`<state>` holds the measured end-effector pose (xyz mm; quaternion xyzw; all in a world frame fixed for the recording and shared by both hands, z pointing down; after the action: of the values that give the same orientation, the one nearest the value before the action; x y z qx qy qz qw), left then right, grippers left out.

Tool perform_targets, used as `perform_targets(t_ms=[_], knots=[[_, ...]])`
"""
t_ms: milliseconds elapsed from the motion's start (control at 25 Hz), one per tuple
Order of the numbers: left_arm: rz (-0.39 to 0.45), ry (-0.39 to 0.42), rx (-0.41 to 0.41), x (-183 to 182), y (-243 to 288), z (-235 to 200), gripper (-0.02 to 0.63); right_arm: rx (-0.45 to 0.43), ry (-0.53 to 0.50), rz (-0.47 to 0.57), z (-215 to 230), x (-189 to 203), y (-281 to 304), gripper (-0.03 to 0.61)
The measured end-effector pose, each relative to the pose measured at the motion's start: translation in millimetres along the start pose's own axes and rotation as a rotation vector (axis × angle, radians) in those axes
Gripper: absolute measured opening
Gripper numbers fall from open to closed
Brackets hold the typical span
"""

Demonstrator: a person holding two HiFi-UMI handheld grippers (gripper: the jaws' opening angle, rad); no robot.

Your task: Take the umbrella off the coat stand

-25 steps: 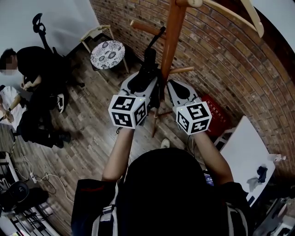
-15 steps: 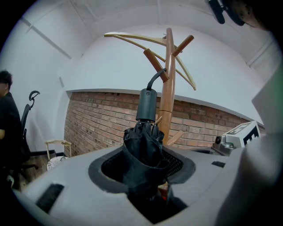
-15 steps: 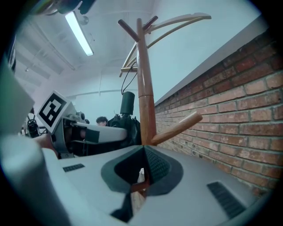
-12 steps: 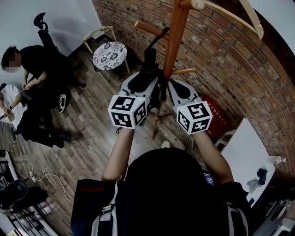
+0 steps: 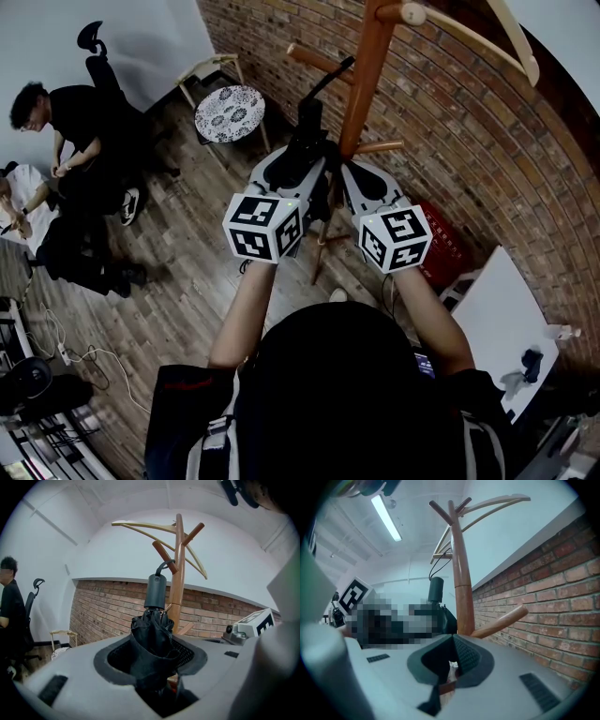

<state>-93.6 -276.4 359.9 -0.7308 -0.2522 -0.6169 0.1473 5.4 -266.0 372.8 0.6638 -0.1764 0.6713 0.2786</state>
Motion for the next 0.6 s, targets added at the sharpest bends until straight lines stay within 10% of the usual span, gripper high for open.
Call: perform_targets(t_ms=[600], knots=[[0.032,-0.005,-0.031,-9.0,-8.2,-3.8,0.221,-0.041,0.003,0.010,-8.6,-3.6,6.5,0.028]])
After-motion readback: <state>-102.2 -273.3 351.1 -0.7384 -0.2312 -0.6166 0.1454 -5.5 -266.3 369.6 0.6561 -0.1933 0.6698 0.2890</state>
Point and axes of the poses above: the fingertips, and each gripper's own axes: y forward along the fingers, z to its right, x out of its underside, the point moved 3 cm from there along -y, backward along the fingers, and after that the axes turned 2 degrees about x, right-handed, at the moved point
